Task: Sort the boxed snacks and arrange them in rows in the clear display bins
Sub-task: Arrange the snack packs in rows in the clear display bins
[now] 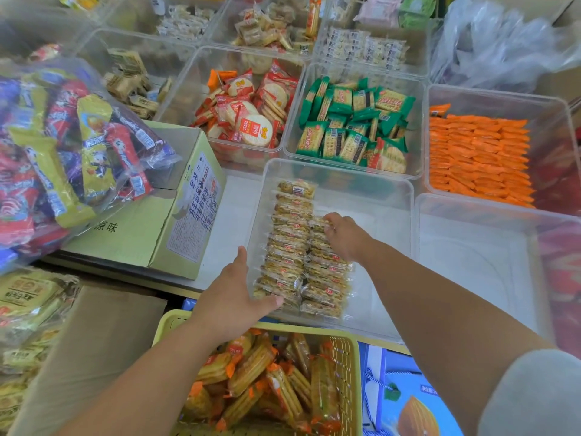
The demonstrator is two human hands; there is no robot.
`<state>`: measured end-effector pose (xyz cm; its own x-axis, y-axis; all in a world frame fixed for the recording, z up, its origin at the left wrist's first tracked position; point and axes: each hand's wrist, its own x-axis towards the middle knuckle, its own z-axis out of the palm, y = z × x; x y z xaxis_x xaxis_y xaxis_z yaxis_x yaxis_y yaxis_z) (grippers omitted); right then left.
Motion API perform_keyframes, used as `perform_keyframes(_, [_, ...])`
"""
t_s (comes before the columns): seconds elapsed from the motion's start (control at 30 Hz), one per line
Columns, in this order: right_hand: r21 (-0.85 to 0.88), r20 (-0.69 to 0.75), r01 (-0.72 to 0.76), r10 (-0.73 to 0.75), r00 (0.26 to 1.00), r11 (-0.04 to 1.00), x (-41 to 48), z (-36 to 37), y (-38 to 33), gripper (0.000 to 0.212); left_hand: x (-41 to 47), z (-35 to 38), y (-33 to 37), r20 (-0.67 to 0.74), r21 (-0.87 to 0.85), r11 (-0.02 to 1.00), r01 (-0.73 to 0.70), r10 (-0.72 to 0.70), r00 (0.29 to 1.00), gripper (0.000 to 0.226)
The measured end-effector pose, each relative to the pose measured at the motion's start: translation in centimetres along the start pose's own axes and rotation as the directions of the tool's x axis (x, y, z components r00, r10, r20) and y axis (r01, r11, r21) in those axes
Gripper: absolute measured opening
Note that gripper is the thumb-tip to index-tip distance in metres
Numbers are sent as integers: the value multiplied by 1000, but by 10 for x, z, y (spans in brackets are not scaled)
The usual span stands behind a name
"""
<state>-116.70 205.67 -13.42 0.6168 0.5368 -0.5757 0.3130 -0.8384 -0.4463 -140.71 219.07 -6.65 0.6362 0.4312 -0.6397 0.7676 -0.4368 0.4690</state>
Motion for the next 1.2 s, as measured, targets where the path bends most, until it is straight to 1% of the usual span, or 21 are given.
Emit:
perform_keyframes(0.07, [-108, -4, -43, 43, 999, 993, -7, -1, -2, 49, -3, -4, 0, 44, 13, 1000, -8, 7, 999, 125])
perform_keyframes(0.13, [-200, -23, -63, 60, 998, 978, -17, -2, -5, 54, -11, -8, 1, 31, 37, 999, -39, 38, 999, 117])
perform_keyframes(0.23, [-217, -47, -62, 53, 997, 974, -38, -1, -11, 58, -34, -13, -1, -100, 48, 988, -144, 148, 984, 101])
perform_keyframes(0.3, [-196, -79, -63, 48, 996, 979, -59, 2, -21, 62, -56, -16, -9, -183, 61, 972, -229, 236, 954, 85])
perform_keyframes(0.37, [-178, -121, -30, 9, 993, 984, -84, 7, -40, 65, -80, -19, -25, -228, 71, 952, -299, 307, 924, 71])
perform_keyframes(0.43, [-231, -173, 65, -107, 979, 971, -110, 20, -67, 65, -105, -24, -48, -277, 78, 937, -340, 348, 895, 62])
perform_keyframes(0.5, [-228, -201, 214, -261, 944, 950, -138, 41, -100, 61, -129, -31, -76, -346, 77, 933, -353, 357, 868, 54])
perform_keyframes(0.6, [-157, -149, 450, -472, 869, 879, -179, 84, -156, 55, -159, -43, -124, -463, -19, 945, -328, 282, 840, 43])
perform_keyframes(0.7, [-173, -73, 595, -613, 787, 785, -213, 134, -212, 54, -182, -60, -176, -571, -114, 940, -322, 204, 795, 34])
perform_keyframes(0.77, [-194, -32, 653, -670, 741, 732, -229, 167, -249, 54, -194, -74, -213, -599, -161, 929, -334, 178, 781, 35])
perform_keyframes(0.8, [-208, -20, 677, -696, 718, 706, -235, 182, -267, 53, -200, -83, -232, -604, -158, 930, -333, 176, 778, 37])
perform_keyframes(0.87, [-244, -2, 700, -722, 692, 671, -243, 211, -300, 52, -208, -99, -272, -591, -149, 943, -297, 156, 792, 36])
perform_keyframes(0.9, [-262, 11, 696, -720, 694, 668, -246, 225, -315, 54, -212, -109, -293, -571, -159, 951, -266, 131, 811, 36])
perform_keyframes(0.97, [-313, 47, 656, -679, 733, 687, -248, 251, -340, 57, -214, -128, -335, -504, -175, 972, -156, 48, 862, 42])
perform_keyframes(1.03, [-466, 62, 570, -617, 784, 677, -246, 270, -355, 60, -211, -148, -374, -437, -127, 991, -30, -29, 899, 58])
perform_keyframes(1.07, [-546, 50, 516, -589, 806, 660, -244, 277, -360, 62, -209, -160, -390, -403, -105, 994, 9, -50, 914, 66])
perform_keyframes(1.13, [-629, 21, 436, -546, 837, 643, -243, 283, -364, 65, -200, -181, -416, -345, -49, 998, 47, -62, 936, 76])
perform_keyframes(1.2, [-646, -3, 394, -519, 855, 653, -241, 288, -365, 68, -186, -200, -435, -282, 74, 996, 58, -35, 959, 81])
